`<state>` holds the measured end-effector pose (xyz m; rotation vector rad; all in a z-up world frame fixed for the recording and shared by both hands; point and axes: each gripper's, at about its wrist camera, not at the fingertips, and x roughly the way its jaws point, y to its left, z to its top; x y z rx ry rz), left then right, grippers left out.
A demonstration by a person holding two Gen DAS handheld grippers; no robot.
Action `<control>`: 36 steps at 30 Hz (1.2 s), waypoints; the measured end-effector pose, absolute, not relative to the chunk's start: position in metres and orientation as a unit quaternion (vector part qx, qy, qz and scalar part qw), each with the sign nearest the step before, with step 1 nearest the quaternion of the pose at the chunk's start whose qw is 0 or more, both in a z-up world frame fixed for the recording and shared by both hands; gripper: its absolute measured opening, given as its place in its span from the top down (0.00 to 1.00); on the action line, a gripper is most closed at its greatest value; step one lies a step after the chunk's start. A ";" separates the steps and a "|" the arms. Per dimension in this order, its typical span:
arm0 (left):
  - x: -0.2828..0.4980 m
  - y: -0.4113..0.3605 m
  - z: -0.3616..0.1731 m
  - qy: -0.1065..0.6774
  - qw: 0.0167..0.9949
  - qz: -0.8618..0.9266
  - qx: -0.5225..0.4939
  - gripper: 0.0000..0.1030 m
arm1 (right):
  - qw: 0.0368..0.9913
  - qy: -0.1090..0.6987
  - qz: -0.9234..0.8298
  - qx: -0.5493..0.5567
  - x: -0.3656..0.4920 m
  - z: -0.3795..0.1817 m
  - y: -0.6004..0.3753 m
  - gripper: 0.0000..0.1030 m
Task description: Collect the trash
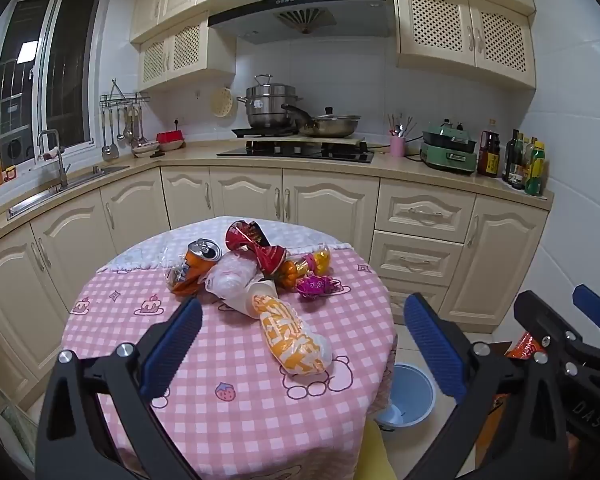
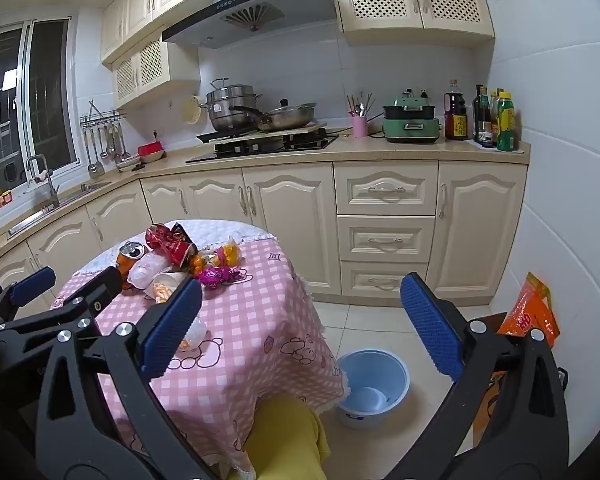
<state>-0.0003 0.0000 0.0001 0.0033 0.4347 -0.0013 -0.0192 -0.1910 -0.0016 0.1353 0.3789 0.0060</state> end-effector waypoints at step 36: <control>-0.005 0.005 0.003 0.210 0.978 0.004 -0.003 0.04 | 0.978 0.195 0.012 0.074 -0.019 -0.005 -0.183 0.06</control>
